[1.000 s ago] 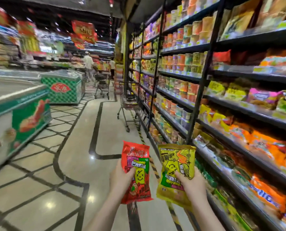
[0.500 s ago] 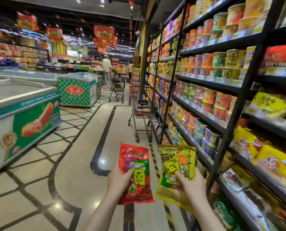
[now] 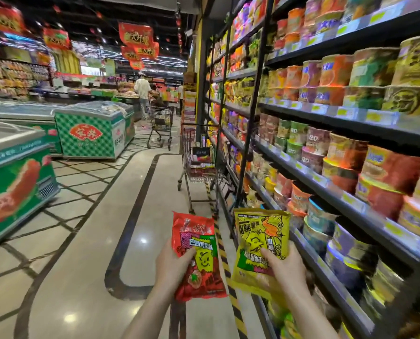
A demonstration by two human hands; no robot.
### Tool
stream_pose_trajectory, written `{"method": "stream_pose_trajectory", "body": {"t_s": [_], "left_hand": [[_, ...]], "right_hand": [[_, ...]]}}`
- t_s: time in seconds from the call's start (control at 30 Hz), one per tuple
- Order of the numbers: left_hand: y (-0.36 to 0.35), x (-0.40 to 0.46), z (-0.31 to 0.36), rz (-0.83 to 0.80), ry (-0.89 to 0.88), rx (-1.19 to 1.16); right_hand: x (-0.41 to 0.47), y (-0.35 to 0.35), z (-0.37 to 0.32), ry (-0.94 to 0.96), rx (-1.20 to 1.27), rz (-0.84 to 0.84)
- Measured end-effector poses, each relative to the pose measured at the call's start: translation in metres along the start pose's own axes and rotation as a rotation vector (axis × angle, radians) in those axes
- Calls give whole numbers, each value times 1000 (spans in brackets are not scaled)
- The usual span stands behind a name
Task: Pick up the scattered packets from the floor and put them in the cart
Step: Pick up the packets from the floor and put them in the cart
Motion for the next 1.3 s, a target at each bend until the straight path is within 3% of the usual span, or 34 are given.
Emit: {"method": "stream_pose_trajectory", "body": {"t_s": [0.37, 0.63, 1.03, 1.3], "left_hand": [[-81, 315, 12, 61, 50, -16], [-118, 507, -6, 96, 108, 36], [-188, 833, 3, 57, 121, 21], [-253, 1034, 3, 47, 115, 76]], "right_hand": [[310, -125, 9, -26, 24, -58], [489, -232, 41, -61, 29, -125], [777, -370, 69, -148, -32, -57], [961, -452, 86, -95, -33, -55]]}}
Point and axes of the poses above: each hand's wrist, its own x-axis towards the middle knuckle, its own y-axis out of the back of the hand, z = x × y, the point moved 8 cm from there along x, towards the middle knuckle, and after that the axes turned 11 degrees about x, right-handed, at the moved point
